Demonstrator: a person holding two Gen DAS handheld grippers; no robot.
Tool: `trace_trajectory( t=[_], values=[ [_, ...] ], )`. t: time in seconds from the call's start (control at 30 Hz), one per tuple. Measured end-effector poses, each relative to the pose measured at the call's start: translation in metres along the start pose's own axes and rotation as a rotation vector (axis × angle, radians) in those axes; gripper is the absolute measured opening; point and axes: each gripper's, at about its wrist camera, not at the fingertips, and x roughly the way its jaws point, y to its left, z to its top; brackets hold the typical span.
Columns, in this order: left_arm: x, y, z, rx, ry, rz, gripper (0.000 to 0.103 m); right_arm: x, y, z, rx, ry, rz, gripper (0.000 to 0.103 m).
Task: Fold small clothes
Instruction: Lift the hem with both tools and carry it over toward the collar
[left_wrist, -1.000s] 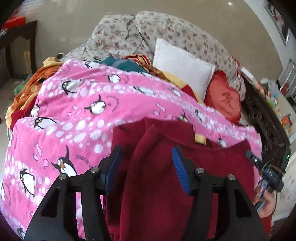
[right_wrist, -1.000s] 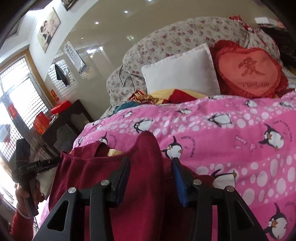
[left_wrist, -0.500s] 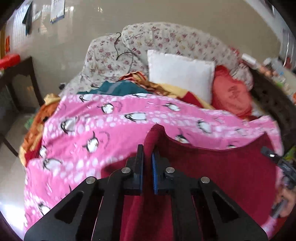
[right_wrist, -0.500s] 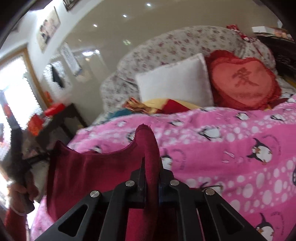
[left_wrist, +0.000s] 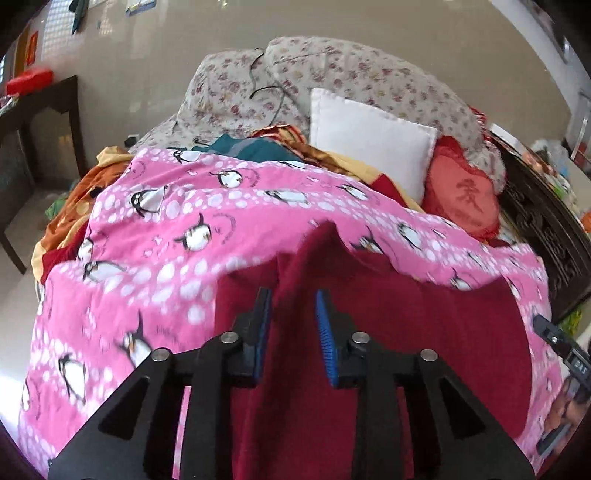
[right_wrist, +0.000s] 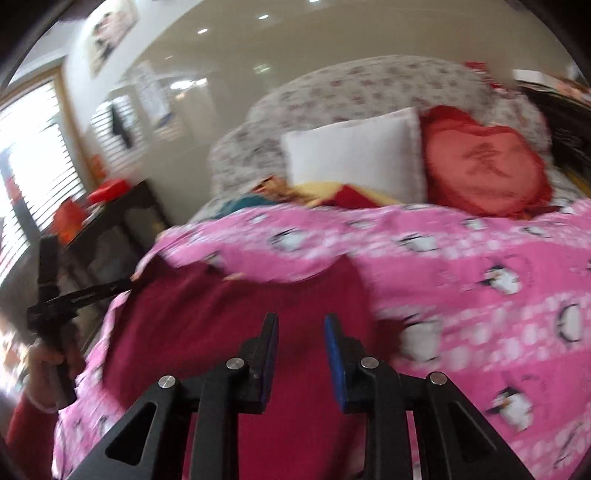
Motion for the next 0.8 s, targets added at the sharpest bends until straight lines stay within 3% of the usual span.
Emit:
trace_trajectory(
  t=[0.07, 0.1, 0.2, 0.27, 0.37, 0.47, 0.6, 0.8],
  values=[
    [-0.004, 0.0, -0.016, -0.01, 0.003, -0.01, 0.048, 0.017, 0.014, -0.008, -0.006, 0.048, 0.046, 0.024],
    [-0.001, 0.0, -0.022, -0.019, 0.009, -0.003, 0.05, 0.029, 0.018, -0.011, -0.004, 0.066, 0.044, 0.024],
    [0.02, 0.004, -0.03, -0.028, 0.051, 0.039, 0.05, 0.069, 0.025, -0.017, -0.023, 0.131, -0.019, 0.024],
    [0.029, 0.013, -0.026, -0.046, 0.031, 0.029, 0.05, 0.085, 0.021, -0.016, -0.01, 0.147, -0.054, 0.024],
    [0.024, 0.028, -0.022, -0.111, 0.045, -0.011, 0.05, 0.078, 0.021, -0.006, 0.034, 0.152, -0.058, 0.024],
    [0.002, 0.043, -0.029, -0.164, 0.022, -0.016, 0.05, 0.048, 0.031, -0.005, -0.024, 0.101, -0.087, 0.027],
    [-0.022, 0.056, -0.057, -0.172, 0.017, 0.022, 0.05, 0.03, 0.046, -0.009, -0.033, 0.043, 0.019, 0.029],
    [-0.04, 0.068, -0.11, -0.277, 0.023, -0.047, 0.05, 0.081, 0.099, 0.002, -0.069, 0.071, 0.104, 0.029]
  ],
)
